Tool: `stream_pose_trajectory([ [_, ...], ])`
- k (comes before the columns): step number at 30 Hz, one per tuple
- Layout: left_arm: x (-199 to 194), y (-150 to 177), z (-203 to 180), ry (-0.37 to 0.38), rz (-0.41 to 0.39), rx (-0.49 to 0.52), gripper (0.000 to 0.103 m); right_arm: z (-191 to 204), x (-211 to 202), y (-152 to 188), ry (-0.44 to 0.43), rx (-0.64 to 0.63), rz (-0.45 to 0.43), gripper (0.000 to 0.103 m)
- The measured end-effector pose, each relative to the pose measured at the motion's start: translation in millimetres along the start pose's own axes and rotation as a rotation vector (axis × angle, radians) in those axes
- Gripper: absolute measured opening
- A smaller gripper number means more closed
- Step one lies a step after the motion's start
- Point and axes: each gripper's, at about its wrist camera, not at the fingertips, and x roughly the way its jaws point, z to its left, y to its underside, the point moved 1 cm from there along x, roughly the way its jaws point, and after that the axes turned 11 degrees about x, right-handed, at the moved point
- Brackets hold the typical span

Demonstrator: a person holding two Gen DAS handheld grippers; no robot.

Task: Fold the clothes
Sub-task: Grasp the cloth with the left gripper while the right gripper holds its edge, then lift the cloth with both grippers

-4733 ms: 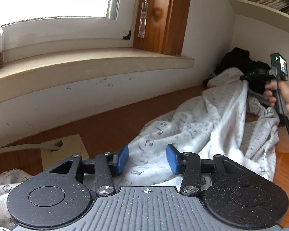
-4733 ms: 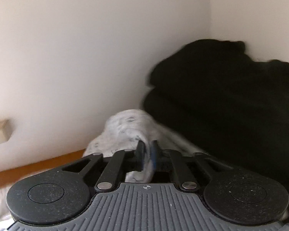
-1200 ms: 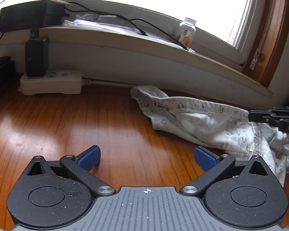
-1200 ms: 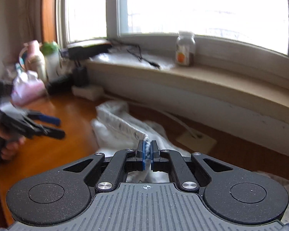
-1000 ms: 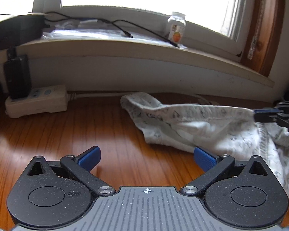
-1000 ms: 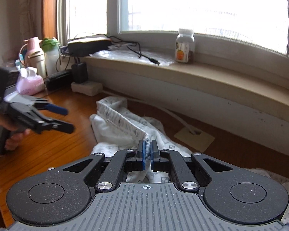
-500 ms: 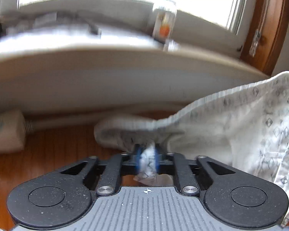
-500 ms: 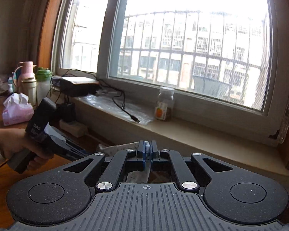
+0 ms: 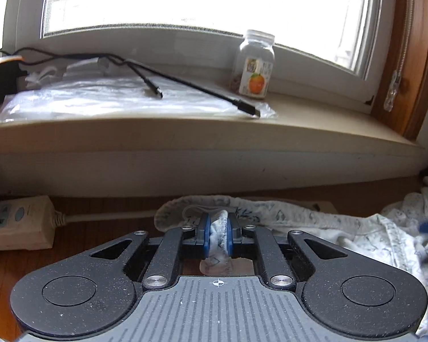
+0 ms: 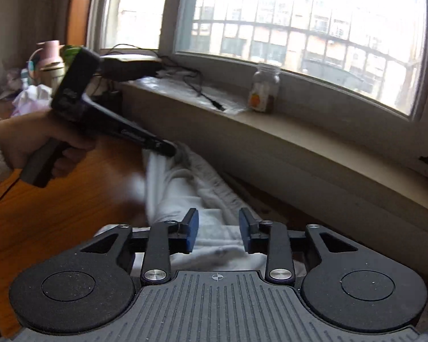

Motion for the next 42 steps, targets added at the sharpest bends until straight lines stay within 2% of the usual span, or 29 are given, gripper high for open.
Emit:
stream_pose_trajectory([
  [4,4,3,-2,-0.008,0.011,0.004,0.012,27,1,12,-0.079,-0.014,0.061,0.041],
  [12,16,3,-3,-0.019,0.029,0.012,0.012,67,-16,27,-0.120,-0.138,0.089,0.041],
  [17,24,2,-5,-0.016,0.032,0.012,0.012,73,4,30,-0.050,-0.176,0.126,0.045],
  [18,24,2,-5,-0.024,0.028,0.013,0.012,72,10,30,-0.037,-0.174,0.141,0.047],
  [20,23,2,-5,-0.080,0.015,0.017,0.011,71,19,32,-0.069,-0.162,0.183,0.047],
  [21,22,1,-5,-0.086,0.017,0.014,0.011,70,21,31,-0.079,-0.156,0.190,0.038],
  [22,20,0,-5,-0.080,0.009,0.010,0.011,69,20,29,-0.097,-0.138,0.190,0.011],
  [23,15,-3,-5,-0.088,-0.011,0.009,0.010,67,18,25,-0.120,-0.115,0.190,0.004],
  [24,8,-8,-4,-0.090,-0.031,0.006,0.010,65,17,22,-0.143,-0.093,0.189,0.004],
  [29,-41,-48,-2,-0.138,-0.146,0.024,0.009,70,-28,-10,-0.237,-0.037,0.080,0.003],
  [33,-86,-91,8,-0.186,-0.232,0.036,0.008,89,-78,-41,-0.326,-0.049,-0.042,0.003],
  [36,-117,-111,16,-0.265,-0.280,0.066,0.008,108,-114,-59,-0.433,-0.059,-0.110,0.003],
  [37,-123,-112,21,-0.316,-0.282,0.080,0.008,115,-125,-64,-0.473,-0.061,-0.126,0.003],
  [38,-127,-112,26,-0.366,-0.276,0.096,0.008,124,-130,-64,-0.498,-0.069,-0.128,0.003],
  [40,-119,-98,40,-0.435,-0.186,0.146,0.008,145,-128,-59,-0.537,-0.090,-0.097,0.003],
  [42,-104,-75,58,-0.369,-0.051,0.133,0.011,163,-115,-47,-0.550,-0.120,-0.042,0.003],
])
